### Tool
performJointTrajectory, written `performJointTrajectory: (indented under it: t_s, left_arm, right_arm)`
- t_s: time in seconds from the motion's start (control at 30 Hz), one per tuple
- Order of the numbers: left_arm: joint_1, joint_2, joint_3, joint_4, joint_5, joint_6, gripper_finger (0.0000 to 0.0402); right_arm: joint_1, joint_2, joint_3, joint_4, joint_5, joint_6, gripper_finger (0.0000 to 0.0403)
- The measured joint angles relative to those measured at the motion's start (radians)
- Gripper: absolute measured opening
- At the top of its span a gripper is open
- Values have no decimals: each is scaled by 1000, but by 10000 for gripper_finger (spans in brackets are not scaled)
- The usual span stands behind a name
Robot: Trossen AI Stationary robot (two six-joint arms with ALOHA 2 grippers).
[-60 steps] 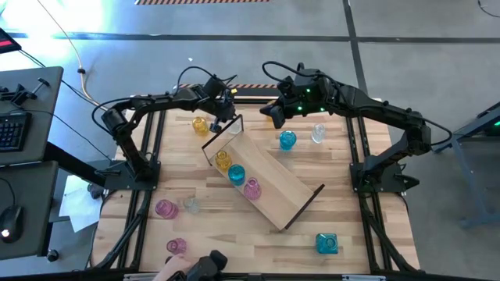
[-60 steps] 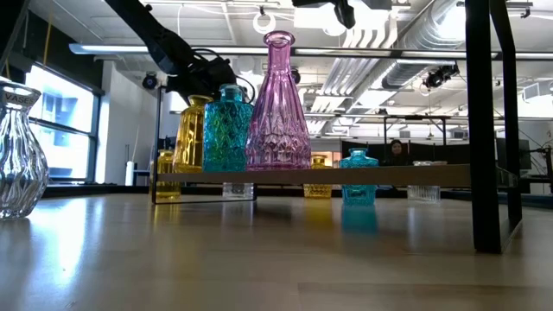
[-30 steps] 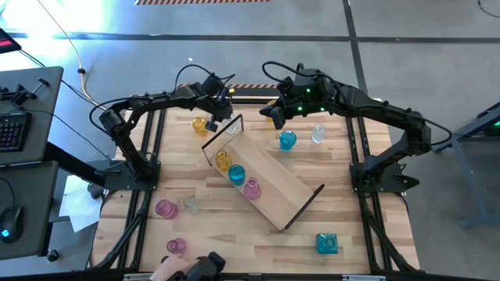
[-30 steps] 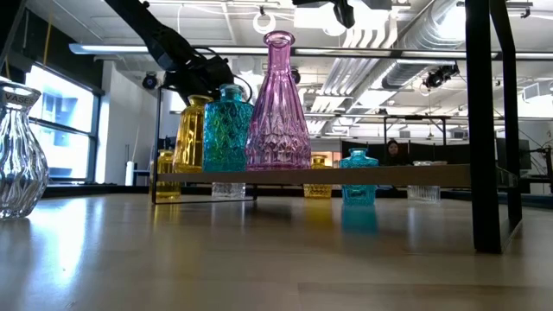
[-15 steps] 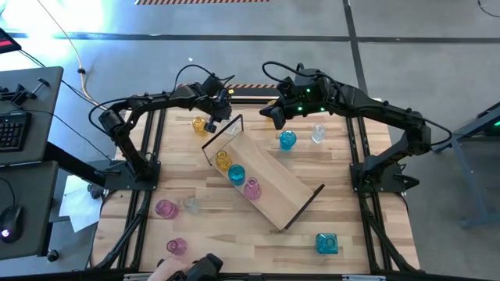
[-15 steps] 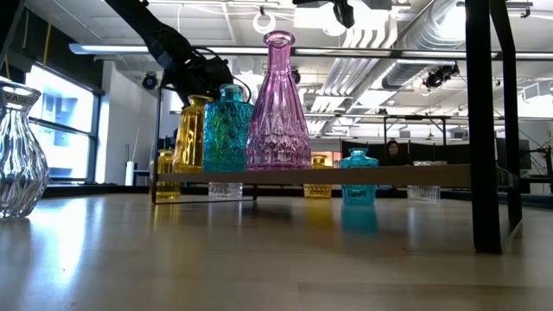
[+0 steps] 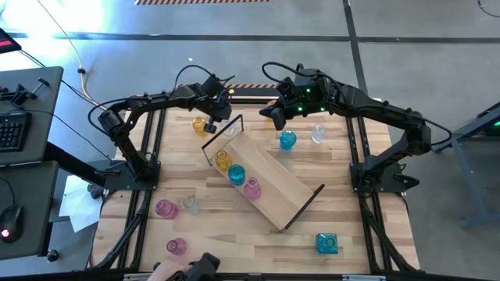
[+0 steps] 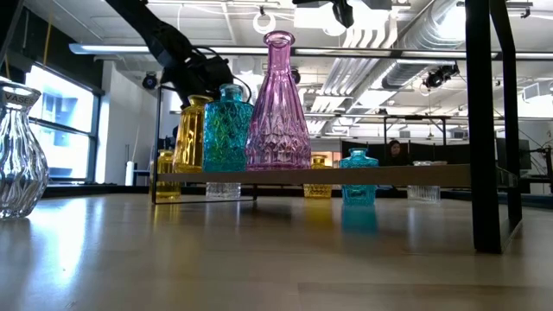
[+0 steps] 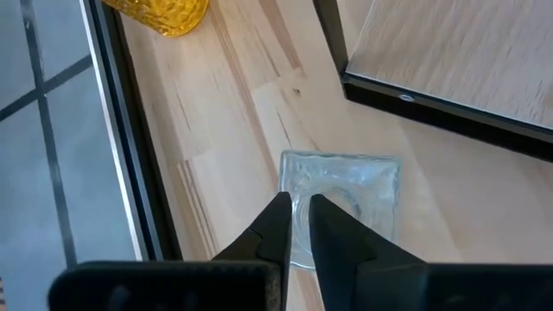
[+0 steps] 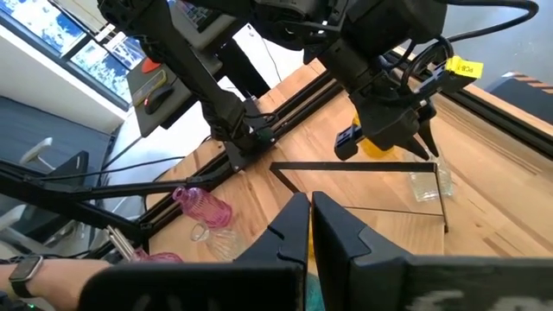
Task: Sort vases onto shelf
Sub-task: Put the top left crystal vase on the shelf
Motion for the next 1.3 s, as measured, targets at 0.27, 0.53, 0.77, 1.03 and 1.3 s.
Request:
performJointTrajectory:
  t_s: [0.27, 0.53, 0.77, 1.03, 1.3]
  left_arm:
    - [0, 0, 0, 5, -7, -34, 14]
    - [17, 0, 0, 1, -6, -98, 13]
    - [30, -4, 2, -26, -13, -120, 12]
    - [46, -10, 6, -80, -14, -149, 12]
    - [68, -53, -3, -144, -26, -164, 12]
  right_arm:
    - [0, 0, 0, 0, -8, -6, 0]
    - [0, 0, 0, 0, -19, 13, 0]
    - [7, 0, 0, 0, -26, 12, 0]
    - [6, 0, 0, 0, -26, 4, 0]
    - [6, 0, 0, 1, -26, -6, 0]
